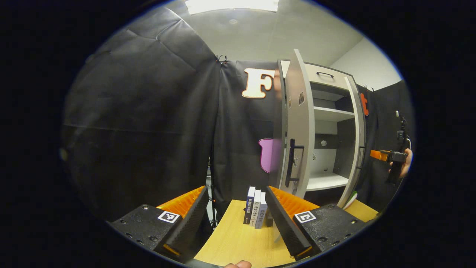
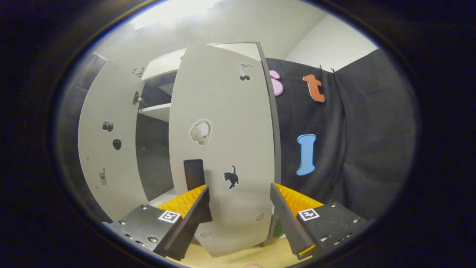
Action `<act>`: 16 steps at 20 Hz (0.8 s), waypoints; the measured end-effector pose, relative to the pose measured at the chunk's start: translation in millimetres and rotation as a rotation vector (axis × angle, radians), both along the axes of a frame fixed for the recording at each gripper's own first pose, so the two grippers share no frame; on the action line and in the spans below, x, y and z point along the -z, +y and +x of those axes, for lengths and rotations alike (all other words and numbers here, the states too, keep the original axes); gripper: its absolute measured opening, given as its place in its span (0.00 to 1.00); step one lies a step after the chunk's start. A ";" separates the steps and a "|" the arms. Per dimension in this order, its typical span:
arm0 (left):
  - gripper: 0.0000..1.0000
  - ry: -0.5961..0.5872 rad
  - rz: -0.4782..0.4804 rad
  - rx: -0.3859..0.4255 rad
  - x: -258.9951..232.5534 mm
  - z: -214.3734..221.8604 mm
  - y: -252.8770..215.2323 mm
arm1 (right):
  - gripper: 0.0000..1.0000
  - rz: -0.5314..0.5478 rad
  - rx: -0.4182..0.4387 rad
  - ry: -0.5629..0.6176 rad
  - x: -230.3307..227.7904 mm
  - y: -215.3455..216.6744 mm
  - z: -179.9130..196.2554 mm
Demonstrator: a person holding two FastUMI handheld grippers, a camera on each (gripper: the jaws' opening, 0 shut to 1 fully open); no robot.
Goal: Grasp the bottle in the cabinet with the left hand and place it on the coaster, then close the right door with the right hand and the left door with the left hand.
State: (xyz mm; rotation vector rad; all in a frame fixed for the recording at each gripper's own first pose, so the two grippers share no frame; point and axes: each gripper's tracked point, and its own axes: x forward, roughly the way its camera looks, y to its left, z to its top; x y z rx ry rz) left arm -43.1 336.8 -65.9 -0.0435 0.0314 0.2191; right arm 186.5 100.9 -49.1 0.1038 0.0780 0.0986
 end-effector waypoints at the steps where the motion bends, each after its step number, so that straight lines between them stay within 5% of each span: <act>1: 0.94 0.004 -0.003 0.017 3.1 10.4 1.9 | 0.99 0.009 -0.001 0.001 -1.0 1.6 -5.4; 8: 0.96 0.013 -0.050 0.107 9.3 93.7 -2.1 | 0.99 -0.103 -0.009 -0.012 -7.9 -14.9 -66.1; 13: 0.93 0.051 -0.019 0.217 13.0 137.4 -46.4 | 0.99 -0.132 -0.039 -0.024 -7.7 -36.7 -122.8; 15: 0.97 0.043 0.021 0.175 7.1 137.3 -55.9 | 0.99 -0.146 -0.061 -0.046 -7.8 -46.9 -141.9; 16: 0.88 0.040 0.055 0.160 3.5 136.0 -60.2 | 0.99 -0.144 -0.079 -0.052 -5.6 -49.2 -149.8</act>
